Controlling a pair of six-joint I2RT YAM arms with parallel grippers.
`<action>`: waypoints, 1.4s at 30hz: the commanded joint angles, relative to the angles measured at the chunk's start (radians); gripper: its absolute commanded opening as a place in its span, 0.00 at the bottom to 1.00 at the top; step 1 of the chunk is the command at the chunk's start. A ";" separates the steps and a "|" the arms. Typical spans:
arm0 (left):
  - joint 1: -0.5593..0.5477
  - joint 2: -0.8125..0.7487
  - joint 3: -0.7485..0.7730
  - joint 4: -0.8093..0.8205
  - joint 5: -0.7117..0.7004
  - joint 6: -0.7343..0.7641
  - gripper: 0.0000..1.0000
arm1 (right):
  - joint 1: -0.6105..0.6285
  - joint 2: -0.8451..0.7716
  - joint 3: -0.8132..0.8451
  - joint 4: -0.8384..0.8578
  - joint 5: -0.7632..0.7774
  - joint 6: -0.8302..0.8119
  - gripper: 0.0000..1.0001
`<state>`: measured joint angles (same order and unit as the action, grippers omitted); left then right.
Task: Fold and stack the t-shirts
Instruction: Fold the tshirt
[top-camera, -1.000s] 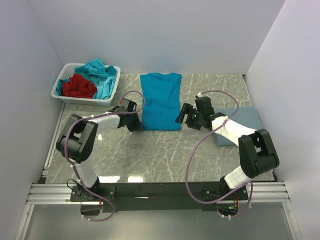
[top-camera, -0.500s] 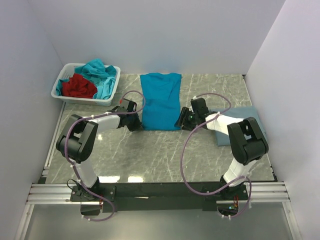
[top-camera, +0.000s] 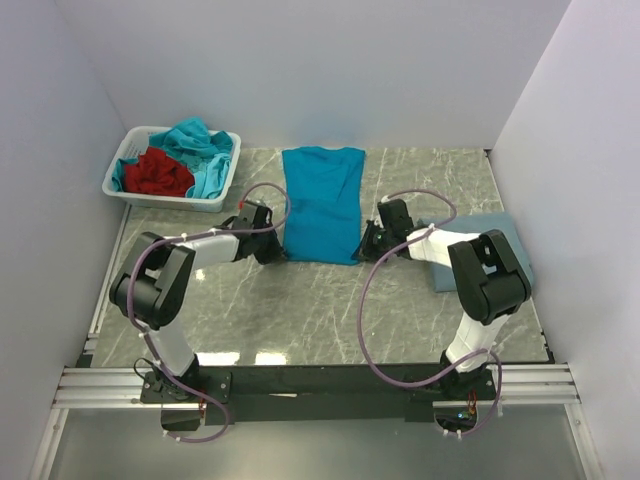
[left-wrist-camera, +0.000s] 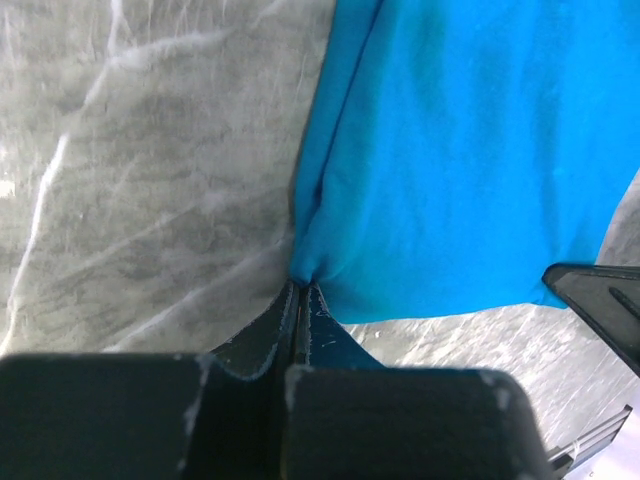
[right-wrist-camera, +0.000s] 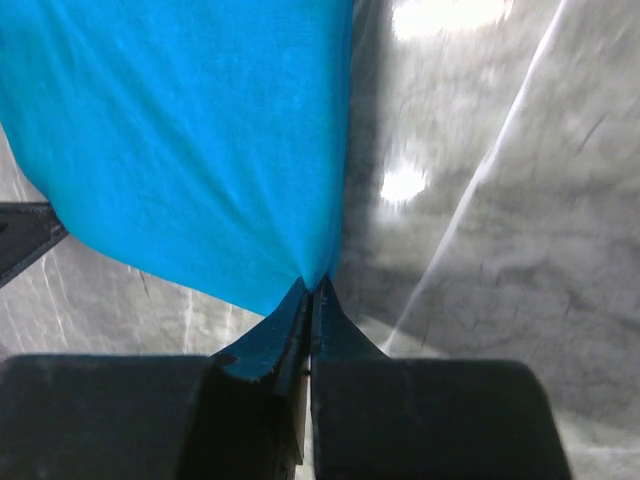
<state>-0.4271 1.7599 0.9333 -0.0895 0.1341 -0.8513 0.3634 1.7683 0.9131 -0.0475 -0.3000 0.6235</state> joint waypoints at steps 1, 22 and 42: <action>-0.019 -0.034 -0.072 -0.032 -0.014 0.017 0.01 | 0.019 -0.062 -0.051 0.012 -0.037 -0.004 0.00; -0.314 -0.703 -0.426 -0.242 -0.123 -0.183 0.01 | 0.124 -0.645 -0.352 -0.293 0.015 -0.011 0.00; -0.217 -0.623 0.027 -0.296 -0.400 -0.060 0.01 | 0.025 -0.477 0.145 -0.453 -0.056 -0.117 0.00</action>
<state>-0.6926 1.0946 0.8848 -0.4168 -0.2409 -0.9699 0.4156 1.2625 0.9710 -0.4728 -0.3191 0.5373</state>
